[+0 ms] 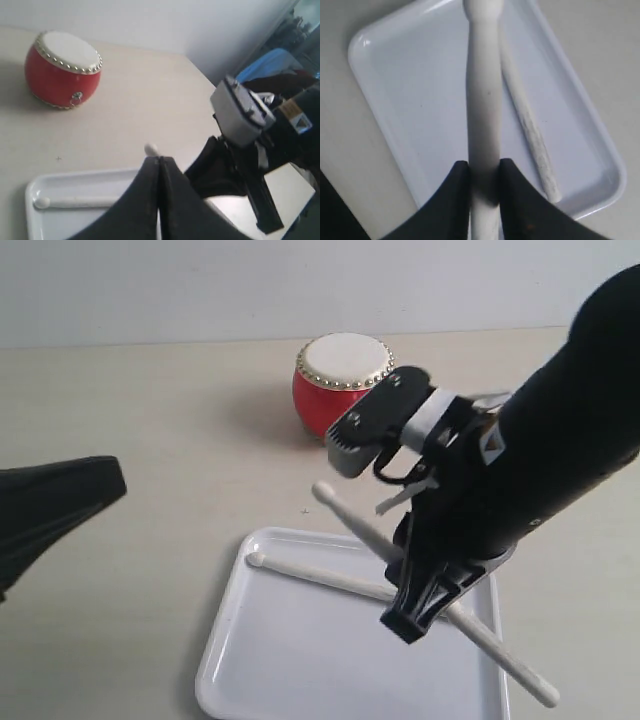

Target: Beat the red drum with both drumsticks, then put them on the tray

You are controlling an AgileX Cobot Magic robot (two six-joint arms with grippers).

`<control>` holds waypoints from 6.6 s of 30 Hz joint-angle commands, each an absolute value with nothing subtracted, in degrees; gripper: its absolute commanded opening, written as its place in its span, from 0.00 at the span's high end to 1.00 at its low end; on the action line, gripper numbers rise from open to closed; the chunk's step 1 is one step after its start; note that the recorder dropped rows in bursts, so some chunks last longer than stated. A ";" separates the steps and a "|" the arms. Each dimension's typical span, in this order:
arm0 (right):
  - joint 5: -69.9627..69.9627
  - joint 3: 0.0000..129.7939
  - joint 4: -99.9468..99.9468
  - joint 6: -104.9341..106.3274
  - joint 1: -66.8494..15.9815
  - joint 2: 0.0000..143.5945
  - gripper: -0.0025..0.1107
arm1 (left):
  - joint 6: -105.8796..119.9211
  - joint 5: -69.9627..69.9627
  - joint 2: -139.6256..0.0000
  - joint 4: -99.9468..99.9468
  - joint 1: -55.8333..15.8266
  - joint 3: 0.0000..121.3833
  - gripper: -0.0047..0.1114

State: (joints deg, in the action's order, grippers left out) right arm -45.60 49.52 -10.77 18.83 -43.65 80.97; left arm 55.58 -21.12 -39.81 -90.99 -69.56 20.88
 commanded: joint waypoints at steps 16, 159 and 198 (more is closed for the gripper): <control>-51.27 63.96 -1.32 26.38 -54.67 106.04 0.98 | 65.88 -28.29 -35.11 -99.95 -69.58 20.51 0.96; -17.03 31.27 -2.99 -2.26 -53.28 55.45 0.98 | -1.97 9.15 0.00 -3.84 -3.93 0.00 0.96; 2.30 10.59 -2.94 1.78 2.54 21.76 0.98 | -1.97 9.39 0.00 -3.84 -3.93 0.00 0.96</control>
